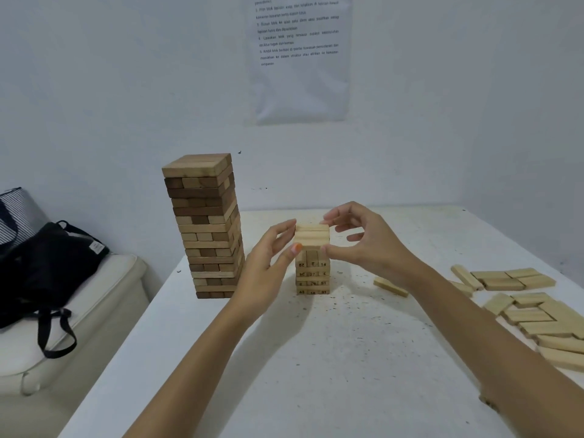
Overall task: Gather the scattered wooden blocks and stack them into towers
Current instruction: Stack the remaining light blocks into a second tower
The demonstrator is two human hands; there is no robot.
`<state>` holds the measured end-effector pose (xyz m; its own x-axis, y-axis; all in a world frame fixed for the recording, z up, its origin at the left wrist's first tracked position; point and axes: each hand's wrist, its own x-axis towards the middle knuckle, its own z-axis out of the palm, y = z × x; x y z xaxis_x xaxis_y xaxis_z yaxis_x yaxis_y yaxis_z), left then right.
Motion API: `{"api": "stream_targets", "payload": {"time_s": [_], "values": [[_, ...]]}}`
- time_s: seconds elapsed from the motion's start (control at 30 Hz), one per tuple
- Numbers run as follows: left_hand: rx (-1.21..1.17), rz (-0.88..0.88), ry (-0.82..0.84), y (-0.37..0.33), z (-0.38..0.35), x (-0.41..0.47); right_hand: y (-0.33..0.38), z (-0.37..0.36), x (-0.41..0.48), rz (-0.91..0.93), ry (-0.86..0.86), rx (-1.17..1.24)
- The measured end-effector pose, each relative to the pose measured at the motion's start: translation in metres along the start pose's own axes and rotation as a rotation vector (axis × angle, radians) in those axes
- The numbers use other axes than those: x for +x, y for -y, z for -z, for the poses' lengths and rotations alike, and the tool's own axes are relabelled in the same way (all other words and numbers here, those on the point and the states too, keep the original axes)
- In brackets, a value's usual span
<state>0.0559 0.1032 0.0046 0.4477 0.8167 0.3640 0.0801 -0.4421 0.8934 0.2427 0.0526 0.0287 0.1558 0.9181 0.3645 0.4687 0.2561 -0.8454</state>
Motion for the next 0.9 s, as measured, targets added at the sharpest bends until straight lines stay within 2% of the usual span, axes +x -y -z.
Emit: {"api": "stream_targets", "payload": {"time_s": [0.7, 0.83, 0.9], "values": [[0.199, 0.077, -0.015, 0.009, -0.007, -0.006, -0.017, -0.012, -0.005, -0.117, 0.029, -0.017], [0.121, 0.120, -0.070, -0.002, -0.010, -0.011, -0.007, -0.005, -0.006, -0.182, 0.060, 0.065], [0.032, 0.180, -0.136, -0.010, -0.012, -0.013, 0.002, -0.002, -0.006, -0.228, -0.014, 0.161]]}}
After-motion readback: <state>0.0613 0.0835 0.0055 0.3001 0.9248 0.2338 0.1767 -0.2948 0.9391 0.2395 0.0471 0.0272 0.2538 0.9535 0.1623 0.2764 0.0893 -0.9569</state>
